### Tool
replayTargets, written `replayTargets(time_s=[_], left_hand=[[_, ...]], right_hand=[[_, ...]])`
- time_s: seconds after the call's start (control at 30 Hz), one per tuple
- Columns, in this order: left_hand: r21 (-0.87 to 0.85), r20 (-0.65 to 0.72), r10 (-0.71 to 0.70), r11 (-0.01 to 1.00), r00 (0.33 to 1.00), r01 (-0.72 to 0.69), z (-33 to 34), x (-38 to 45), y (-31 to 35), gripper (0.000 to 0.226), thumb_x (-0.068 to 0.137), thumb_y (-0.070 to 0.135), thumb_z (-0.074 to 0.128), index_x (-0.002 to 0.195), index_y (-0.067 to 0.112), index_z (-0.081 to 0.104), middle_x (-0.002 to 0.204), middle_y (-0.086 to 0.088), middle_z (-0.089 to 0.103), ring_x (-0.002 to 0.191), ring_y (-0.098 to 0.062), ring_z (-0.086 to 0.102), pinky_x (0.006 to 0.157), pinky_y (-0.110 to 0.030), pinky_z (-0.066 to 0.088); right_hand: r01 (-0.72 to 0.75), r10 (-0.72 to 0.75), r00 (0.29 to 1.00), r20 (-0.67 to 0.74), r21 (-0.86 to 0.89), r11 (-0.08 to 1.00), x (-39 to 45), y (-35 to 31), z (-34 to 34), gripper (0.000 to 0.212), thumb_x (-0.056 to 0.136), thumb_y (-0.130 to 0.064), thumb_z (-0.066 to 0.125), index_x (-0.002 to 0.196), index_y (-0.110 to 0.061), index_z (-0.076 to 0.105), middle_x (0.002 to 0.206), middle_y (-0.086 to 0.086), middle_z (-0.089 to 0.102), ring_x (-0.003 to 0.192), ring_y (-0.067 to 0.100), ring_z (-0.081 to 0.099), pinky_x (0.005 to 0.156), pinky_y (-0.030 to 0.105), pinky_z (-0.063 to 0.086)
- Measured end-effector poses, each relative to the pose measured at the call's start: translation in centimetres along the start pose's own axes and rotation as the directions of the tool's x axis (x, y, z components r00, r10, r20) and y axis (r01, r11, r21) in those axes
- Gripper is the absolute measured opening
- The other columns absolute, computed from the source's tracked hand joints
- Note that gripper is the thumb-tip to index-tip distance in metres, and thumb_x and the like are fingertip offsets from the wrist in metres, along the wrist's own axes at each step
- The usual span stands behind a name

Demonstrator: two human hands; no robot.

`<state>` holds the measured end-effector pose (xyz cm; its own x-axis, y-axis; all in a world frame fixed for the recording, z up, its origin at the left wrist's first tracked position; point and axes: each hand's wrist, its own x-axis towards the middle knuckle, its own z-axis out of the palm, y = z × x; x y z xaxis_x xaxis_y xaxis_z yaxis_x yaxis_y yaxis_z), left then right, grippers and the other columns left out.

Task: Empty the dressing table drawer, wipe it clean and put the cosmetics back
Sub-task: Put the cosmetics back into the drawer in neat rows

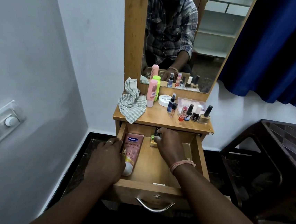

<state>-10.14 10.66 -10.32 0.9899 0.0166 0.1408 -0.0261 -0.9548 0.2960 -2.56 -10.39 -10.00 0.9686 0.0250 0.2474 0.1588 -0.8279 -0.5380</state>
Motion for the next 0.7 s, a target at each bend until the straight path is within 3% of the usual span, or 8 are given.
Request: replayTargets(time_s=[0.13,0.23,0.33,0.43,0.53,0.63,0.7], left_hand=[[0.012,0.009,0.002,1.0,1.0,-0.002,0.0,0.1,0.0,0.043,0.087,0.024,0.053,0.13,0.023,0.061,0.134,-0.001,0.062,0.114,-0.024,0.057,0.093,-0.041,0.053],[-0.004,0.009,0.006,1.0,1.0,-0.006,0.1,0.2,-0.1,0.043,0.087,0.026,0.053,0.129,0.024,0.061,0.132,-0.001,0.062,0.113,-0.024,0.058,0.093,-0.042,0.053],[-0.011,0.005,0.021,1.0,1.0,-0.021,0.3,0.4,-0.3,0.038,0.088,0.029,0.052,0.124,0.024,0.062,0.128,-0.001,0.064,0.11,-0.023,0.059,0.091,-0.041,0.054],[0.008,0.001,0.029,1.0,1.0,-0.029,0.5,0.4,-0.5,0.039,0.088,0.03,0.048,0.124,0.024,0.062,0.128,-0.001,0.064,0.109,-0.024,0.059,0.09,-0.041,0.053],[0.004,0.01,0.012,1.0,1.0,-0.012,0.6,0.4,-0.6,0.041,0.087,0.03,0.049,0.126,0.025,0.062,0.131,-0.001,0.063,0.111,-0.025,0.058,0.091,-0.042,0.053],[0.004,0.029,0.002,1.0,1.0,-0.002,0.5,0.5,-0.5,0.043,0.087,0.029,0.054,0.129,0.025,0.061,0.134,-0.001,0.061,0.114,-0.025,0.057,0.094,-0.042,0.052],[0.014,0.037,0.003,1.0,0.999,-0.003,0.4,0.5,-0.4,0.044,0.085,0.029,0.055,0.128,0.024,0.061,0.134,-0.002,0.062,0.114,-0.025,0.058,0.094,-0.041,0.052]], right_hand=[[0.013,-0.012,1.0,-0.024,0.044,0.999,-0.2,-0.1,-0.4,0.015,0.094,-0.019,0.068,0.108,-0.019,0.072,0.098,-0.002,0.072,0.088,0.013,0.066,0.077,0.038,0.059],[0.043,-0.038,0.998,-0.057,0.077,0.996,-0.1,0.4,-1.3,0.007,0.096,-0.019,0.064,0.098,-0.021,0.07,0.092,-0.005,0.068,0.084,0.007,0.063,0.073,0.033,0.058],[0.072,-0.056,0.976,-0.21,0.07,0.995,0.3,0.9,-3.6,0.007,0.097,-0.018,0.063,0.095,-0.02,0.068,0.089,-0.006,0.063,0.081,0.004,0.058,0.07,0.021,0.051],[0.034,0.009,0.908,-0.419,0.095,0.995,1.6,1.9,-6.7,0.006,0.097,-0.016,0.064,0.098,-0.018,0.069,0.095,-0.004,0.065,0.086,0.009,0.06,0.078,0.028,0.054],[-0.066,0.101,0.835,-0.541,0.083,0.994,3.2,3.3,-9.7,0.022,0.097,-0.017,0.058,0.118,-0.018,0.065,0.114,0.002,0.057,0.102,0.018,0.06,0.09,0.033,0.052],[-0.204,0.167,0.872,-0.46,-0.033,0.978,4.8,4.8,-11.3,0.042,0.095,-0.013,0.055,0.137,-0.015,0.056,0.13,0.01,0.05,0.117,0.028,0.053,0.099,0.038,0.046],[-0.224,0.182,0.904,-0.387,-0.065,0.973,5.6,5.5,-11.3,0.041,0.092,-0.009,0.054,0.133,-0.013,0.059,0.129,0.014,0.054,0.116,0.033,0.054,0.097,0.04,0.047]])
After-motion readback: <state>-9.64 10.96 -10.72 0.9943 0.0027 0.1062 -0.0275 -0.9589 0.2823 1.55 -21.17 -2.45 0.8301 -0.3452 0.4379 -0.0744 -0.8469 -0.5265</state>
